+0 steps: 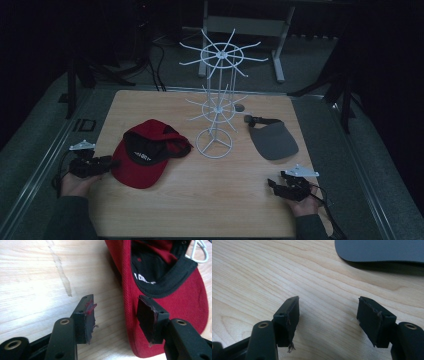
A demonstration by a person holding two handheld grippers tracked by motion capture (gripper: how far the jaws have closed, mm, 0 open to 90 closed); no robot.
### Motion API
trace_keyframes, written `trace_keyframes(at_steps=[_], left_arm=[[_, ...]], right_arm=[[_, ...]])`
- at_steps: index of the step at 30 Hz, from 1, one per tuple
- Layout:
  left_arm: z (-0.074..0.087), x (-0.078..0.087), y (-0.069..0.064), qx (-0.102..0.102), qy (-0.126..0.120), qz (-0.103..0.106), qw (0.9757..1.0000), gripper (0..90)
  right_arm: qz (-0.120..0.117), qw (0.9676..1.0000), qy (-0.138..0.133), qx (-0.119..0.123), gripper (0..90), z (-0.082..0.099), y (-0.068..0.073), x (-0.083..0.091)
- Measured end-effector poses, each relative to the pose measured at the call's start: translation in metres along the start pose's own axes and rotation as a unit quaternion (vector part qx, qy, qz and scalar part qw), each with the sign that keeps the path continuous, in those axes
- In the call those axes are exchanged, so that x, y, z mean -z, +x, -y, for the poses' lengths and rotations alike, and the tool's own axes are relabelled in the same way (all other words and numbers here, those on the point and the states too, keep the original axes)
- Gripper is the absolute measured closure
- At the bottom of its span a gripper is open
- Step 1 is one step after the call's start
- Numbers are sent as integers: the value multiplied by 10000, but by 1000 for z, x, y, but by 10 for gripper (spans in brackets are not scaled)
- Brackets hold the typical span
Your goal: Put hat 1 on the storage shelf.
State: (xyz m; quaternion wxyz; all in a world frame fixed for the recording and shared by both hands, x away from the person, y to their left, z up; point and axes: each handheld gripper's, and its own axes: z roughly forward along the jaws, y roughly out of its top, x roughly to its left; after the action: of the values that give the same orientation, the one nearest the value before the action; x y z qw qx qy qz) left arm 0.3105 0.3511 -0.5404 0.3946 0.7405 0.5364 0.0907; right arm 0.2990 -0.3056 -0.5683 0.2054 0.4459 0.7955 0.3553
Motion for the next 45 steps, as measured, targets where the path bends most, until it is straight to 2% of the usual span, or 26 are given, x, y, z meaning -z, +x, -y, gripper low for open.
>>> trace_keyframes(at_steps=[10, 17, 27, 30, 41, 45], left_arm=[[1, -4, -6, -196, 342, 166, 9991, 541], [5, -6, -13, -357, 610, 331, 9970, 547], [7, -11, -19, -491, 794, 436, 9947, 541], [6, -10, -20, -503, 761, 442, 9948, 543], [5, -16, -32, -786, 1129, 583, 9888, 541], [6, -22, -38, -971, 1348, 654, 9839, 542]], right_arm=[[-2, 10000, 0, 1, 340, 0, 0, 0], [-3, 10000, 2, 2, 339, 0, 0, 0], [-6, 10000, 4, -1, 336, 0, 0, 0], [-10, 10000, 8, -5, 336, 0, 0, 0], [-11, 10000, 5, 4, 333, 0, 0, 0], [-15, 10000, 7, 3, 332, 0, 0, 0]])
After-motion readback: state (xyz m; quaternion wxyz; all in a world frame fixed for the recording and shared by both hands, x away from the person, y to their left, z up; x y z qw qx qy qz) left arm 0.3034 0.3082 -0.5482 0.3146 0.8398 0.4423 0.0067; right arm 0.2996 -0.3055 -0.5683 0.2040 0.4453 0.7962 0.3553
